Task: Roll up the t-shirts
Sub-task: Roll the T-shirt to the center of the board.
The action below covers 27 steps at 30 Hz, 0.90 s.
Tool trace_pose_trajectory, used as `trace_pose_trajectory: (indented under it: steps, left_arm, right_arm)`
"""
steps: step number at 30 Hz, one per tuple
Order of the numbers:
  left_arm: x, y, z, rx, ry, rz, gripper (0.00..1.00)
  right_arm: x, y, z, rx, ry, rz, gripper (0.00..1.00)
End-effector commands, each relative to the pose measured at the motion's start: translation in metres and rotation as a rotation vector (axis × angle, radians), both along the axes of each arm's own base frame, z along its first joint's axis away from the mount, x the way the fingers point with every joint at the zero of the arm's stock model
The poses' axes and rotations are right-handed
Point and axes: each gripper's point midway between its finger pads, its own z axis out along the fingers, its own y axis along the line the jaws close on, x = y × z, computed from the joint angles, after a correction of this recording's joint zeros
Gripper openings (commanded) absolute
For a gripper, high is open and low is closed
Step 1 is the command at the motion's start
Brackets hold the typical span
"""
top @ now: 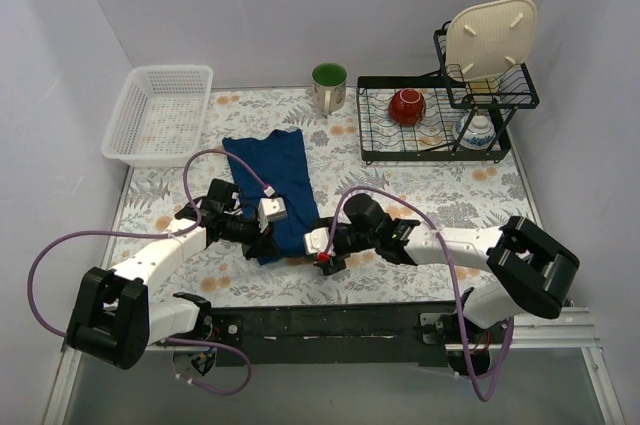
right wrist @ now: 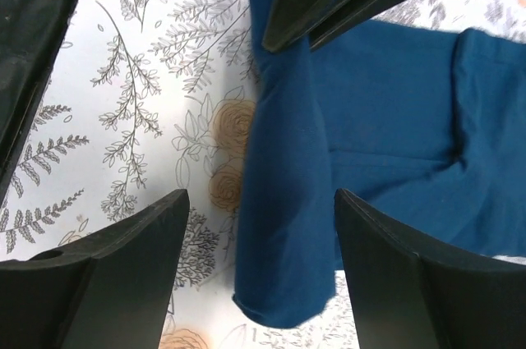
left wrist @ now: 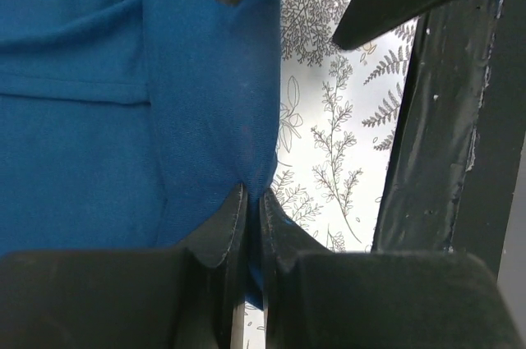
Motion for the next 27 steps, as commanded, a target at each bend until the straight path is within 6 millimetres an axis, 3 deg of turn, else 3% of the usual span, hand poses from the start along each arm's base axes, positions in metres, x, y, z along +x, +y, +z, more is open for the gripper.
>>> trace_pose_trajectory:
  steps: [1, 9, 11, 13, 17, 21, 22, 24, 27]
  left_arm:
    - [0.004, -0.008, 0.018, -0.063, -0.006, -0.015, 0.0]
    - [0.001, -0.007, 0.022, -0.073, 0.027, -0.009, 0.0]
    - [0.0, -0.007, 0.022, -0.071, 0.033, -0.01, 0.0]
    - [-0.001, -0.007, 0.021, -0.073, 0.041, -0.01, 0.0]
    - [-0.001, -0.005, 0.02, -0.073, 0.044, -0.001, 0.0]
    - [-0.003, -0.003, 0.016, -0.065, 0.055, 0.007, 0.0]
    - [-0.003, -0.001, 0.013, -0.051, 0.046, 0.013, 0.06]
    - [0.001, 0.001, 0.016, -0.047, 0.004, 0.042, 0.32]
    - [-0.002, 0.007, 0.016, -0.043, -0.092, 0.044, 0.48]
  right_arm:
    - [0.009, 0.011, -0.002, 0.057, -0.019, -0.056, 0.79]
    - [0.041, 0.012, -0.015, 0.098, -0.149, -0.182, 0.76]
    - [0.047, 0.013, -0.019, 0.099, -0.173, -0.193, 0.7]
    - [0.051, 0.016, -0.021, 0.091, -0.195, -0.194, 0.54]
    - [0.054, 0.016, -0.023, 0.113, -0.252, -0.181, 0.48]
    - [0.052, 0.018, -0.027, 0.09, -0.243, -0.158, 0.36]
    - [0.053, 0.02, -0.025, 0.085, -0.238, -0.153, 0.35]
    - [0.05, 0.022, -0.027, 0.069, -0.217, -0.138, 0.34]
    - [0.048, 0.021, -0.032, 0.024, -0.165, -0.142, 0.32]
